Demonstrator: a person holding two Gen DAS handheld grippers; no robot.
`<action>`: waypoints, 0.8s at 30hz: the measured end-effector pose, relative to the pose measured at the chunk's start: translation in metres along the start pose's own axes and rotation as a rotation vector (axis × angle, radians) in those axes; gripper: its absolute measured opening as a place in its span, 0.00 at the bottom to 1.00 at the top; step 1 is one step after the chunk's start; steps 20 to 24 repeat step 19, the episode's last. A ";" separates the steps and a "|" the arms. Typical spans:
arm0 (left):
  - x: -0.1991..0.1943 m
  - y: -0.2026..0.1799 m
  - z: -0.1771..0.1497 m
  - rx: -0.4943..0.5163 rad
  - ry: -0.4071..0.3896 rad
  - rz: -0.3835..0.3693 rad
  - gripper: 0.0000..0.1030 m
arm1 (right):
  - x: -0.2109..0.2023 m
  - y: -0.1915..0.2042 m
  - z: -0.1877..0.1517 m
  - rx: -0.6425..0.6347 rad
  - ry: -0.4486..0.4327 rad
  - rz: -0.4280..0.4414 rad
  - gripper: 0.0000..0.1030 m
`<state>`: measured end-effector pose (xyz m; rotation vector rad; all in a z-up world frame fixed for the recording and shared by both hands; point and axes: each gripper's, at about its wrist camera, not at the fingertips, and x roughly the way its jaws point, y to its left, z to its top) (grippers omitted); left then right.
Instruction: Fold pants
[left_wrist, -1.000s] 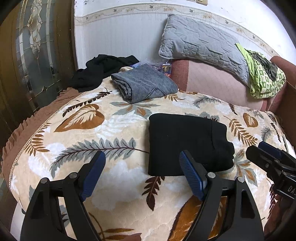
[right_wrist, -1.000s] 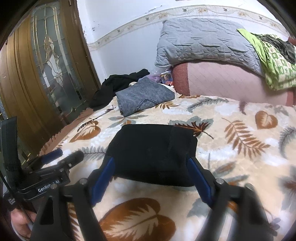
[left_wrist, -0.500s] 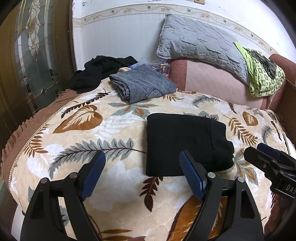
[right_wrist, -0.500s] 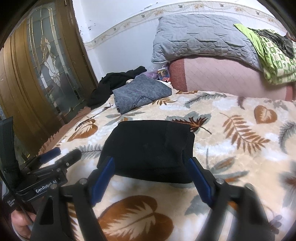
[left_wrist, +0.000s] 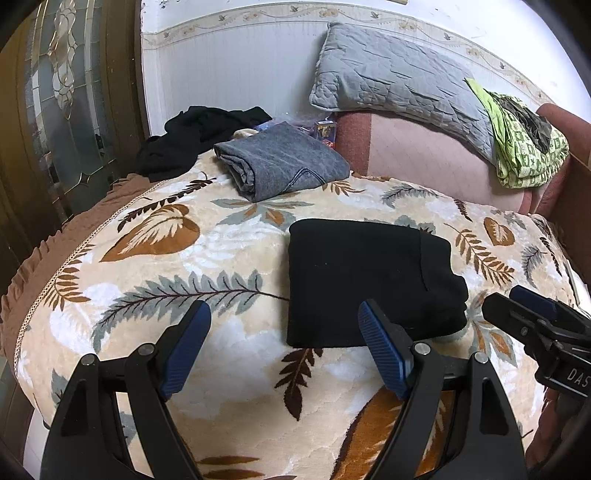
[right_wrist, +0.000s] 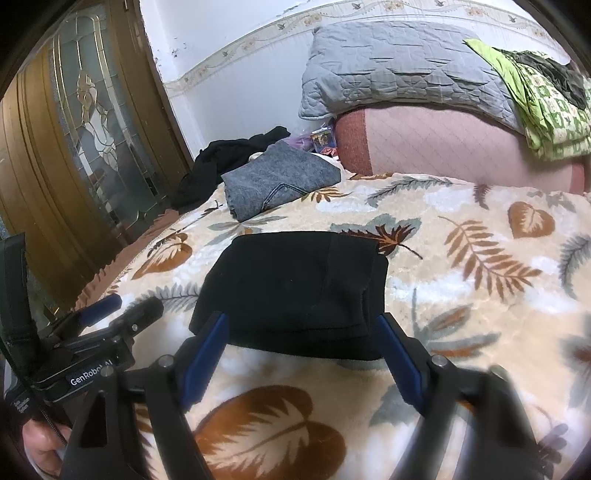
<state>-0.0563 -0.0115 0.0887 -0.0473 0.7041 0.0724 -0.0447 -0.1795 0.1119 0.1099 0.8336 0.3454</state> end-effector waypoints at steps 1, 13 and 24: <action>0.000 0.000 0.000 0.000 0.001 0.000 0.80 | 0.000 0.000 0.000 -0.001 0.002 -0.001 0.80; -0.002 -0.001 -0.001 0.004 -0.013 0.003 0.80 | 0.002 -0.001 -0.002 0.008 0.014 -0.003 0.80; -0.009 -0.007 -0.003 0.032 -0.034 -0.008 0.80 | -0.006 -0.004 -0.004 0.014 0.007 -0.005 0.80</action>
